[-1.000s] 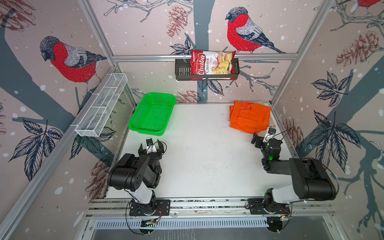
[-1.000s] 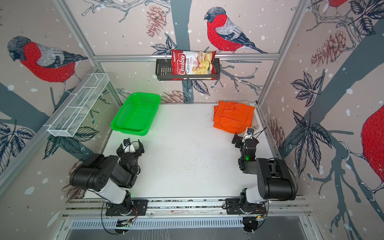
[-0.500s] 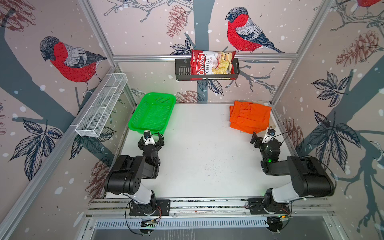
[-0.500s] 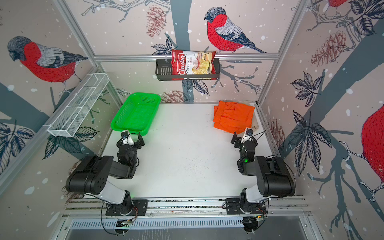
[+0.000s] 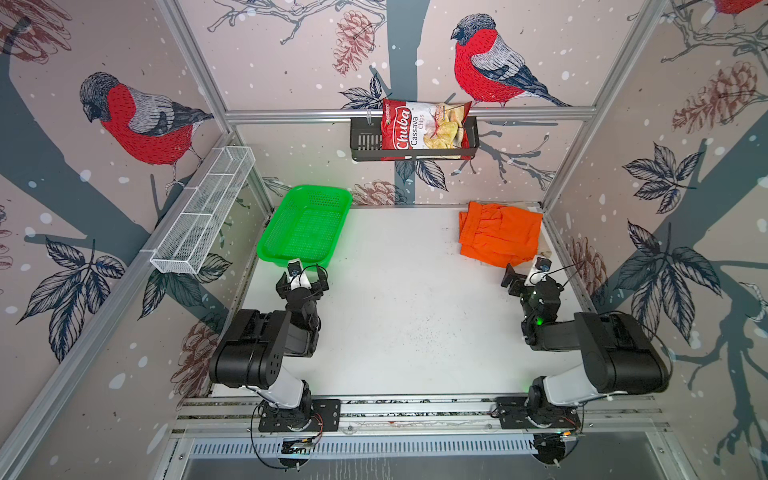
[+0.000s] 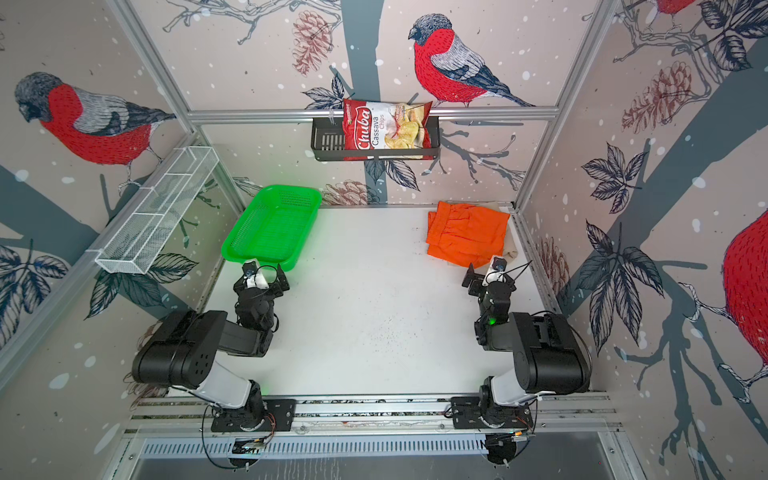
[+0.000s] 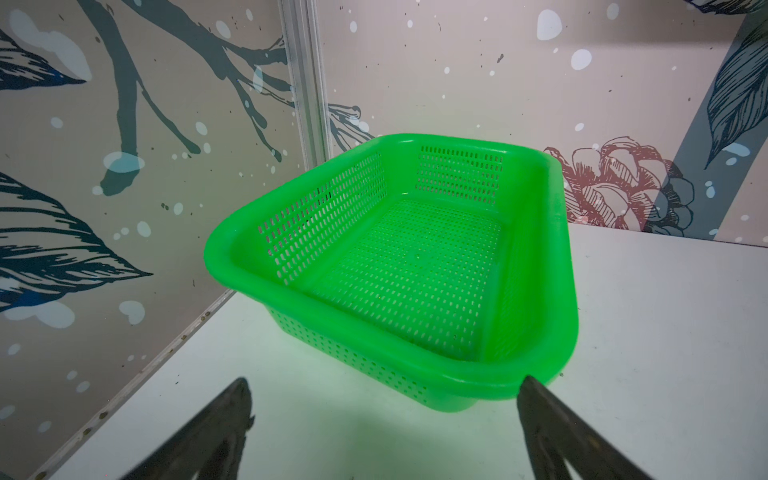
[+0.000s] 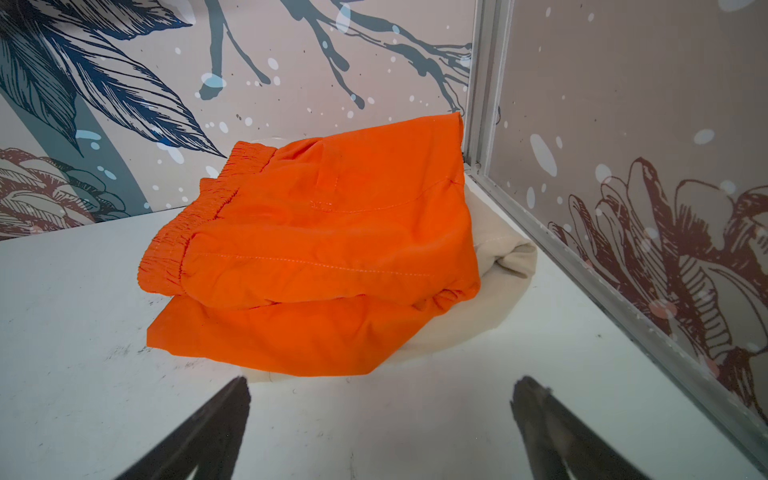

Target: Fold and stack the shorts

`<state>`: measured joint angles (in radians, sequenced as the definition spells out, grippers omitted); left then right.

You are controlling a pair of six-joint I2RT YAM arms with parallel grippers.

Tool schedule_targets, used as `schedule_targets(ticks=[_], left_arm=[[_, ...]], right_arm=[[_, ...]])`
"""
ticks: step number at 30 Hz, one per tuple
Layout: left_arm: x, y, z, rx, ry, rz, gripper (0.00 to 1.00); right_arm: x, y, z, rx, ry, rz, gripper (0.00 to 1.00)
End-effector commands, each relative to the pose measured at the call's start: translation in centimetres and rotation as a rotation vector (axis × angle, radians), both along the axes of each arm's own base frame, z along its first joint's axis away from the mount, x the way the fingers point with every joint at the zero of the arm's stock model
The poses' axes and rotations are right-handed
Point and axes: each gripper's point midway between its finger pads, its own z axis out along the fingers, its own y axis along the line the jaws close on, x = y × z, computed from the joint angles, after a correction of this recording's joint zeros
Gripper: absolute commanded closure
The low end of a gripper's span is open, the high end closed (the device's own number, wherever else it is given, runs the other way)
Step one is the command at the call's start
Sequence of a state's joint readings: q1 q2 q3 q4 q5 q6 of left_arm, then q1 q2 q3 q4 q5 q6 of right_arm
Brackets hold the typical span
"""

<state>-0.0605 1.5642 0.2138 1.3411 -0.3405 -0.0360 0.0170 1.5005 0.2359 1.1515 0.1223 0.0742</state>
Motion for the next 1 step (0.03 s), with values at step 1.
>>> schedule_targets(ticks=[1], left_arm=[[0.02, -0.15, 0.37, 0.004, -0.015, -0.006, 0.02]], right_arm=[[0.18, -0.08, 1.08, -0.005, -0.044, -0.005, 0.01]])
